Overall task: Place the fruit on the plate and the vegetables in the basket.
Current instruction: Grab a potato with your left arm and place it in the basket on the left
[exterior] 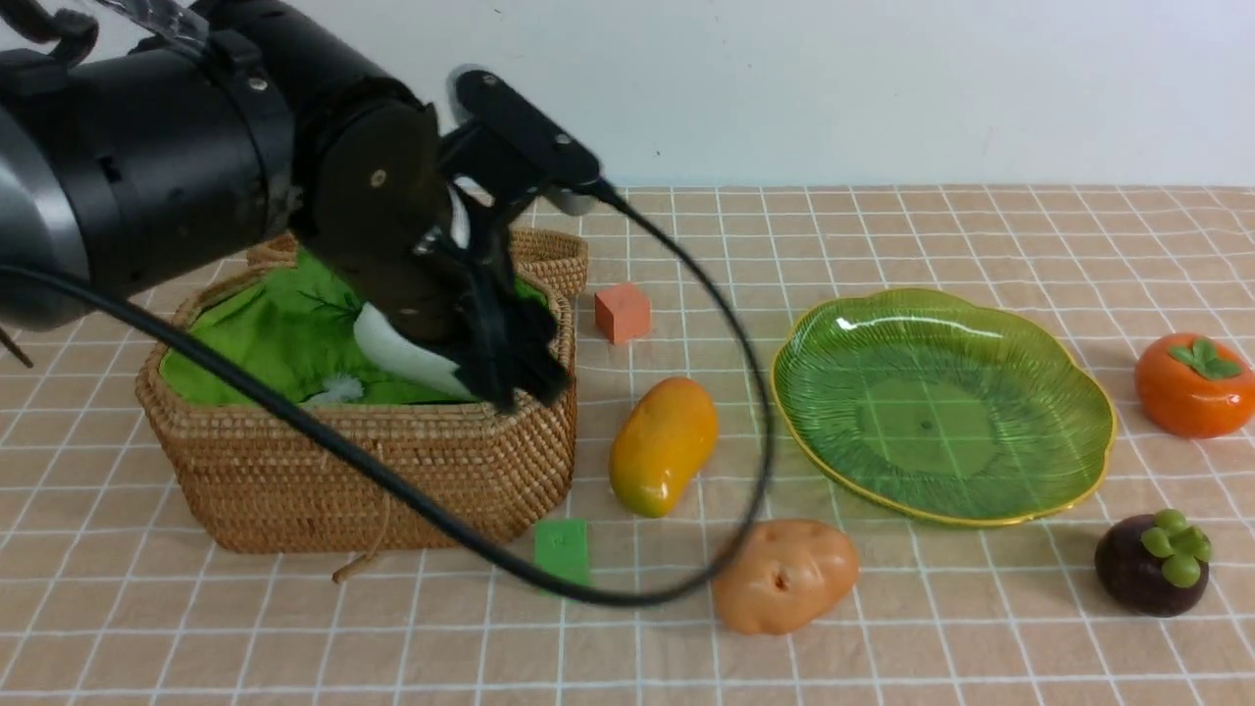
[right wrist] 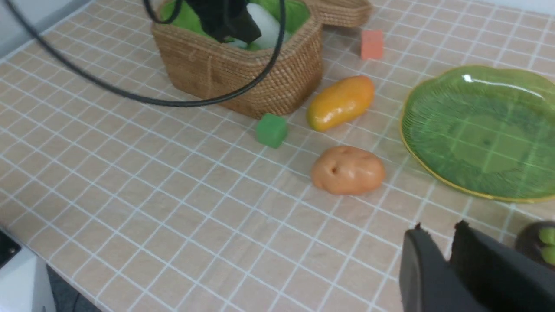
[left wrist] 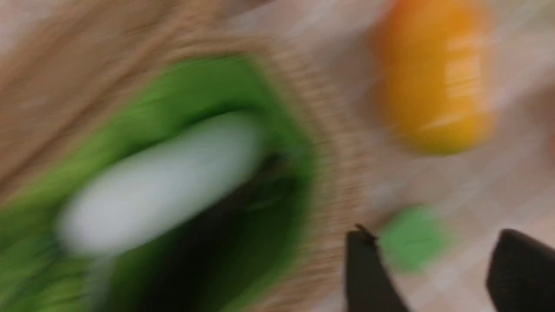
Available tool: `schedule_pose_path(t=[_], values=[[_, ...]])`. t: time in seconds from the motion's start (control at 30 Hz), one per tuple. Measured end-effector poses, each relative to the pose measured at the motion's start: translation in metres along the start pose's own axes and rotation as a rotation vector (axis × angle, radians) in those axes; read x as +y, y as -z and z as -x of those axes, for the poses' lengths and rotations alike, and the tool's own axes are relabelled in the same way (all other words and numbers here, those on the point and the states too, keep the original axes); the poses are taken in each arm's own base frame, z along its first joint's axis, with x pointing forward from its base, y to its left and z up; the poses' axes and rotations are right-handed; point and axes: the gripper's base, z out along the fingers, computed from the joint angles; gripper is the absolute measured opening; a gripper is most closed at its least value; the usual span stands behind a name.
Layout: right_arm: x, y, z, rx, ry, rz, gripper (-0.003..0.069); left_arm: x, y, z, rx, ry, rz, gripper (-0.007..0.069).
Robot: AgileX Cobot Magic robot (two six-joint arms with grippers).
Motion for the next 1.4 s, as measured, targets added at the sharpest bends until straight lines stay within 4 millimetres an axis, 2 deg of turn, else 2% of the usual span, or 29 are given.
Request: schedule_pose_path(t=[0.03, 0.07, 0.13, 0.2, 0.23, 0.27, 0.33, 0.37, 0.4, 0.5, 0.57, 0.7, 0.77, 0.87, 1.07, 1.13, 1.2, 1.27, 1.3, 1.33, 1.37, 1.4], values=[[-0.001, 0.001, -0.001, 0.018, -0.005, -0.014, 0.0116, -0.021, 0.000, 0.005, -0.005, 0.016, -0.076, 0.0270], [-0.002, 0.002, -0.003, 0.034, -0.016, -0.022, 0.0116, -0.035, -0.002, 0.007, 0.000, 0.014, -0.116, 0.0234], [-0.002, 0.002, -0.005, 0.062, -0.030, -0.031, 0.0118, -0.057, -0.013, 0.011, 0.024, 0.026, -0.188, 0.0195], [-0.002, 0.002, -0.006, 0.068, -0.036, -0.031, 0.0119, -0.075, -0.030, 0.014, 0.058, 0.023, -0.232, 0.0187], [-0.001, 0.002, -0.006, 0.068, -0.040, -0.021, 0.0119, -0.089, -0.050, 0.018, 0.083, 0.008, -0.251, 0.0222], [-0.001, 0.002, -0.006, 0.068, -0.042, -0.014, 0.0120, -0.094, -0.060, 0.019, 0.095, 0.000, -0.253, 0.0250], [0.000, 0.002, -0.006, 0.068, -0.046, -0.001, 0.0122, -0.101, -0.080, 0.020, 0.115, -0.022, -0.255, 0.0311], [0.000, 0.002, -0.006, 0.068, -0.045, 0.000, 0.0122, -0.101, -0.081, 0.021, 0.112, -0.027, -0.254, 0.0331], [0.002, 0.002, -0.006, 0.068, -0.047, 0.013, 0.0123, -0.104, -0.096, 0.023, 0.117, -0.062, -0.245, 0.0402], [0.004, 0.002, -0.006, 0.068, -0.048, 0.036, 0.0124, -0.107, -0.122, 0.024, 0.108, -0.188, -0.219, 0.0552], [0.004, 0.002, -0.006, 0.069, -0.050, 0.041, 0.0125, -0.109, -0.135, 0.022, 0.094, -0.287, -0.214, 0.0618], [0.004, 0.002, -0.006, 0.069, -0.050, 0.042, 0.0123, -0.114, -0.158, 0.018, 0.065, -0.417, -0.206, 0.0645], [0.004, 0.002, -0.006, 0.069, -0.050, 0.042, 0.0121, -0.115, -0.171, 0.014, 0.064, -0.462, -0.195, 0.0626], [0.004, 0.002, -0.006, 0.069, -0.050, 0.042, 0.0119, -0.114, -0.176, 0.014, 0.061, -0.489, -0.174, 0.0585], [0.004, 0.002, -0.006, 0.069, -0.050, 0.043, 0.0119, -0.112, -0.166, 0.014, 0.105, -0.463, -0.154, 0.0585], [0.004, 0.002, -0.006, 0.069, -0.050, 0.043, 0.0119, -0.104, -0.126, 0.023, 0.134, -0.405, -0.120, 0.0585], [0.004, 0.002, -0.006, 0.069, -0.050, 0.043, 0.0120, -0.092, -0.081, 0.037, 0.091, -0.354, -0.080, 0.0585], [0.004, 0.002, -0.006, 0.068, -0.050, 0.042, 0.0120, -0.076, -0.045, 0.046, 0.039, -0.323, -0.032, 0.0585], [0.004, 0.002, -0.006, 0.068, -0.050, 0.042, 0.0120, -0.076, -0.045, 0.046, 0.039, -0.323, -0.032, 0.0585], [0.004, 0.002, -0.005, 0.062, -0.044, 0.042, 0.0122, -0.051, -0.016, 0.050, 0.003, -0.299, 0.038, 0.0585], [0.004, 0.002, -0.004, 0.055, -0.035, 0.042, 0.0122, -0.032, 0.000, 0.050, -0.008, -0.281, 0.085, 0.0585], [0.004, 0.002, -0.004, 0.054, -0.035, 0.042, 0.0122, -0.032, 0.000, 0.050, -0.008, -0.281, 0.085, 0.0585]])
